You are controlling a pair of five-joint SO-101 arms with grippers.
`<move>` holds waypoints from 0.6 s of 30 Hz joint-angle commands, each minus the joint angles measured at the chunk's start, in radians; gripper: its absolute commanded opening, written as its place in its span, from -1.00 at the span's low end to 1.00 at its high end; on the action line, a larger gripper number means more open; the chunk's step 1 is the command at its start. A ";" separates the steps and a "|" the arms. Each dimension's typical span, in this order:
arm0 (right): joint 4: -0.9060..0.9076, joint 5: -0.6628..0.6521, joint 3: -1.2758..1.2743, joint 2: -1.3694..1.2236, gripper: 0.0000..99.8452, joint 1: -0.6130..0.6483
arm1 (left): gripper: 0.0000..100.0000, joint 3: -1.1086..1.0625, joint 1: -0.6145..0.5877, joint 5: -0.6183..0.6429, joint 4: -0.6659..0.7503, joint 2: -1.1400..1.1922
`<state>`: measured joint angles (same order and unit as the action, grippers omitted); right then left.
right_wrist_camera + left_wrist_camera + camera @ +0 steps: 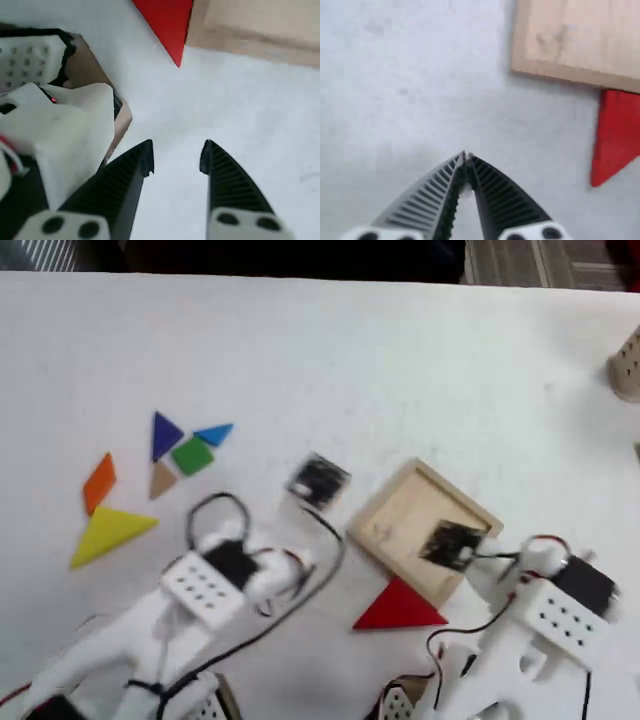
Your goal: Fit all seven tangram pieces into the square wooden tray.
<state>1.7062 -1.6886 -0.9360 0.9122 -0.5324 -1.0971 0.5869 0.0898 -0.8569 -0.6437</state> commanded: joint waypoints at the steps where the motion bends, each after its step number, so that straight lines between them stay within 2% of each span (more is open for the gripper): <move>1: 0.007 -0.032 0.003 0.005 -0.69 0.196 | -0.96 -0.052 -0.209 0.014 -0.008 -0.179; 5: 0.008 -0.060 -0.035 0.005 -0.69 0.404 | -0.96 -0.087 -0.390 0.014 -0.035 -0.295; 7: 0.004 -0.138 -0.083 -0.004 -0.69 0.503 | -0.96 -0.089 -0.444 0.014 -0.043 -0.320; 10: -0.022 -0.276 -0.141 -0.004 -0.69 0.588 | -0.90 -0.089 -0.476 0.014 -0.040 -0.309; 14: -0.059 -0.298 -0.167 -0.004 -0.69 0.708 | -0.75 -0.084 -0.478 0.014 -0.035 -0.263; 18: -0.058 -0.292 -0.169 -0.005 -0.69 0.808 | -0.73 -0.080 -0.481 0.014 -0.005 -0.223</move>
<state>1.6479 -1.9601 -1.0817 0.9152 0.2163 -1.1937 0.1174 0.0898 -0.8922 -0.8938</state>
